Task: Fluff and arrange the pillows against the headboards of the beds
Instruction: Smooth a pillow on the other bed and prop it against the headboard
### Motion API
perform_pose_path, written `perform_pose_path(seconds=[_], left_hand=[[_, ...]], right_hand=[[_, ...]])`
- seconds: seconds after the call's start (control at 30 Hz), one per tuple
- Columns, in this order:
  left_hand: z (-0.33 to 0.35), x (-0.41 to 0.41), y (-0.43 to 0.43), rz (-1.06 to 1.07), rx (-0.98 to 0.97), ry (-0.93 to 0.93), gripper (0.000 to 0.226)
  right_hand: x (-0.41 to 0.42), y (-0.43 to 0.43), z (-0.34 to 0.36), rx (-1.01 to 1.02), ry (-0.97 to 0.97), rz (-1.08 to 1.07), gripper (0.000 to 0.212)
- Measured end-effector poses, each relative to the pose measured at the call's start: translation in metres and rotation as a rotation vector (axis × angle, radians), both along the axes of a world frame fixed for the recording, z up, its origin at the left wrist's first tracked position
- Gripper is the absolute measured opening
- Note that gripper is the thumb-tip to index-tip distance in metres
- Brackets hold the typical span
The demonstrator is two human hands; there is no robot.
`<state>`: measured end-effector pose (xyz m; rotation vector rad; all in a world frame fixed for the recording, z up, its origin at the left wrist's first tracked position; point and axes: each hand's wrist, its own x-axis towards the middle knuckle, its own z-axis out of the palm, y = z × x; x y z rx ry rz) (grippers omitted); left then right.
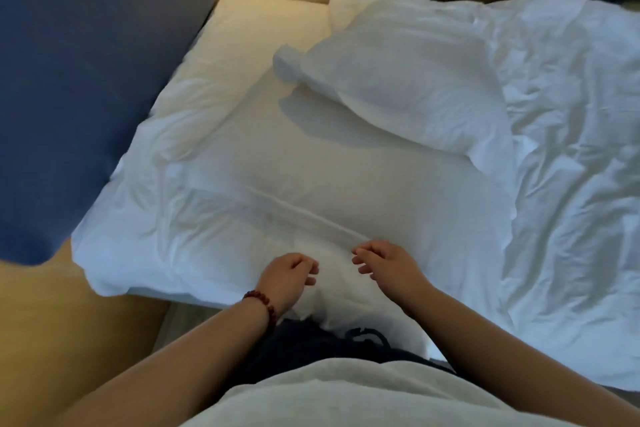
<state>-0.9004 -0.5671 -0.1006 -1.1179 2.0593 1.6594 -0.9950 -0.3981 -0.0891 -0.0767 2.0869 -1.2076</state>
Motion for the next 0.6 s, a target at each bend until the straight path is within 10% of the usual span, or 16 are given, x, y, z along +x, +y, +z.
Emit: perform_pose_path(seconds=[0.6], left_hand=[[0.095,-0.216,-0.053,-0.034,0.229,0.337,0.024]], right_hand=[[-0.16,-0.053,0.084,-0.115,0.525,-0.413,0.013]])
